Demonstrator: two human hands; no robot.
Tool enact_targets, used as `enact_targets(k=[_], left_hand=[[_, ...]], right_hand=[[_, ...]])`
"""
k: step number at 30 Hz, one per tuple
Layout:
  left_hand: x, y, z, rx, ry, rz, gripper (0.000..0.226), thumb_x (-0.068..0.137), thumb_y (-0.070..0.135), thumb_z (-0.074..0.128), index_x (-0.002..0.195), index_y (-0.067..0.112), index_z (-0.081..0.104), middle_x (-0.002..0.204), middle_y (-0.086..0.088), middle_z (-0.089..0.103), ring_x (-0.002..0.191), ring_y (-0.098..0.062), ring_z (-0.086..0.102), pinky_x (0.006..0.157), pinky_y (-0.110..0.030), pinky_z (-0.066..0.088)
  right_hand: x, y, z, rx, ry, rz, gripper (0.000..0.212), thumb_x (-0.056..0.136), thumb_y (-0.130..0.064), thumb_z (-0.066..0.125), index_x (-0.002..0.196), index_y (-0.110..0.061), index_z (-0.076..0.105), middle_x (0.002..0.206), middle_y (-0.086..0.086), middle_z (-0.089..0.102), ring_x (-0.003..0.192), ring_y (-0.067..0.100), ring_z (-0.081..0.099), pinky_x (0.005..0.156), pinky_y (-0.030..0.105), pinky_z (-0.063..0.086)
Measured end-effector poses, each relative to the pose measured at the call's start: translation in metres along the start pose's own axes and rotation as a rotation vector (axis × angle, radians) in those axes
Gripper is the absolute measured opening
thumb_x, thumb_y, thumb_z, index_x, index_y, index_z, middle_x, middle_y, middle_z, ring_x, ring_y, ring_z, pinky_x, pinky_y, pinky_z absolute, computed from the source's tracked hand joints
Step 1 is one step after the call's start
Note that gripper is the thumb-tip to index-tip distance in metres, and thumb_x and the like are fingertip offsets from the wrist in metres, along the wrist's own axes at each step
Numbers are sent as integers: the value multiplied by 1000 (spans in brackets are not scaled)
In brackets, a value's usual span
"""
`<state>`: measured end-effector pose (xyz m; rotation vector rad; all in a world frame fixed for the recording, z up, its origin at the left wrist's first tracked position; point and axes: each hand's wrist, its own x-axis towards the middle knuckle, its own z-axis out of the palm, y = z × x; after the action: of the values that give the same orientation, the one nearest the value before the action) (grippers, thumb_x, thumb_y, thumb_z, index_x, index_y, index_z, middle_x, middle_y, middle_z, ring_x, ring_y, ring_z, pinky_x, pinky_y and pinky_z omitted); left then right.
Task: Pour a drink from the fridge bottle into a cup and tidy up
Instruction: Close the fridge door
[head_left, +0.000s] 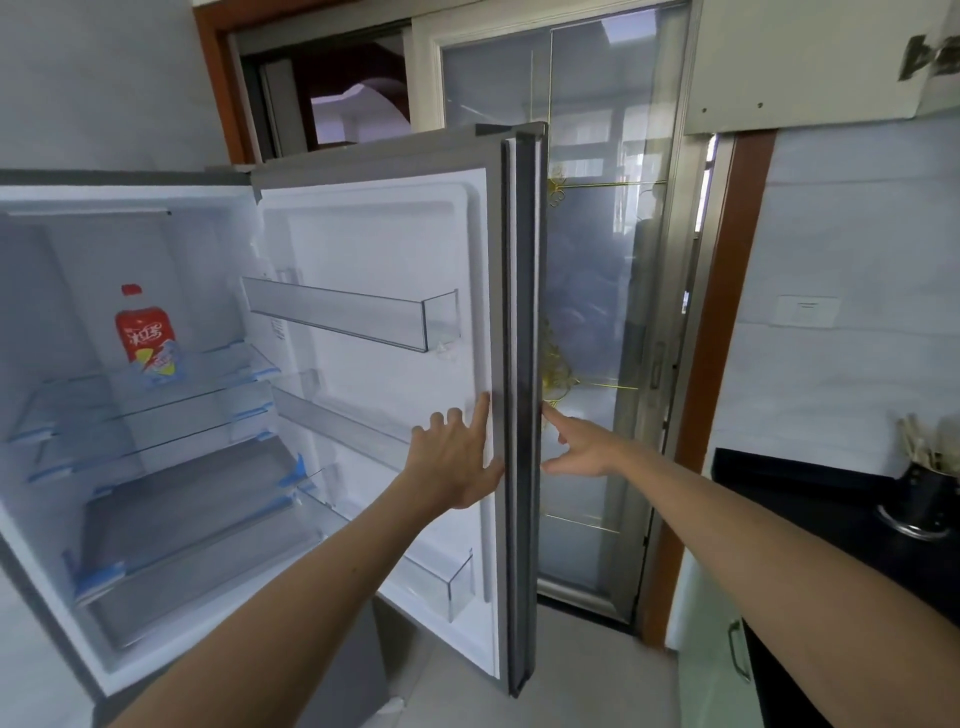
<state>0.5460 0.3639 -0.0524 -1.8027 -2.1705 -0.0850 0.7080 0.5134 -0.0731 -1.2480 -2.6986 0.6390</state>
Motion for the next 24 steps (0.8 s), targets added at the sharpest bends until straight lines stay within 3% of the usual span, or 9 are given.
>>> enact_targets(k=[6,13,15,17,19,24], left_hand=[[-13,-17,0,31,26,-29,84,96,59,33,157,24,-12,141,-20,47,125,-39,51,100,-50,45],[-57,-45,-3,39,64,-67,83,96,60,30,156,25,-16,142,-18,47,124,-37,51,101,-50,44],[-73,-58,-9,54,83,-72,82,97,58,29,156,25,-18,139,-19,48,122,-37,52,100,-50,44],[-90,-72,-15,71,101,-84,81,98,57,28,156,26,-18,135,-19,50,118,-37,53,97,-50,45],[-106,-86,-20,85,112,-105,80,98,57,28,156,27,-18,134,-19,50,116,-36,54,97,-49,45],[-144,-129,-17,76,130,-165,80,96,58,26,155,27,-20,128,-16,53,107,-34,56,90,-47,50]], right_hand=[[-11,-4,4,-87,-29,-66,99,86,-37,69,154,-38,-2,158,5,28,138,23,39,110,43,40],[-26,-34,12,-105,-52,-238,77,96,-27,59,156,-32,11,155,2,31,134,20,41,102,29,37],[-28,-52,14,-82,-26,-279,62,97,-27,56,151,-31,26,147,3,40,129,19,46,104,34,42],[-29,-74,18,-33,23,-325,39,97,-26,57,134,-32,43,128,3,52,115,19,55,100,41,47],[-29,-100,21,17,63,-373,30,96,-22,58,122,-33,47,115,1,55,104,19,58,94,41,50],[-25,-157,35,59,102,-469,62,95,-21,60,149,-26,29,127,12,54,108,20,57,91,34,49]])
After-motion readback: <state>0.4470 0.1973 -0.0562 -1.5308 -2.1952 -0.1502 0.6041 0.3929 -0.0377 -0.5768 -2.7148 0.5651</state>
